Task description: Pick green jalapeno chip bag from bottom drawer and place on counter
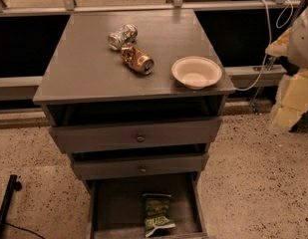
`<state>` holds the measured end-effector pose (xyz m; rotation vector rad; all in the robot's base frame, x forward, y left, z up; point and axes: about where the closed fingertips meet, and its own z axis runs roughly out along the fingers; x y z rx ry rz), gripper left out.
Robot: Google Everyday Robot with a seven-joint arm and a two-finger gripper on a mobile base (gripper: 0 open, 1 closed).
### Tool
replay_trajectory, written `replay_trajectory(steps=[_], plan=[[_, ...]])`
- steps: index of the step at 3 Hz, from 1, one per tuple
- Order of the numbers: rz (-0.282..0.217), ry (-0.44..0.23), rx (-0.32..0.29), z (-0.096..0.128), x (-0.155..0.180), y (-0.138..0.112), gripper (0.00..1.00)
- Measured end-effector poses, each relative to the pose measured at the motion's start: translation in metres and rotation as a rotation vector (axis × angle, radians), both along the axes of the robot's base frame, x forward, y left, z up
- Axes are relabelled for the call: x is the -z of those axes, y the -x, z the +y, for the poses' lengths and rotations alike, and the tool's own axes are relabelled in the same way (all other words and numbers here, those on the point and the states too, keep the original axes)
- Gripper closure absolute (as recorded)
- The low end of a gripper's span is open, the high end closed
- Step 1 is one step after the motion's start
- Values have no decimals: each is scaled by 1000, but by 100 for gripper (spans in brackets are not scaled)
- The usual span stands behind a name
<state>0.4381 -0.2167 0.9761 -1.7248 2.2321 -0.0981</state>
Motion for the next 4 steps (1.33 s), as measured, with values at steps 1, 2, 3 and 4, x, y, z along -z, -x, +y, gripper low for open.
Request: replay_trajectory(steps=[1,2,3,4], plan=[[20,-12,-17,5,9,0,0],[172,-112,-162,48,79,6,0],[244,-292,-293,90,144,40,0],[305,-362,-317,105,165,67,0]])
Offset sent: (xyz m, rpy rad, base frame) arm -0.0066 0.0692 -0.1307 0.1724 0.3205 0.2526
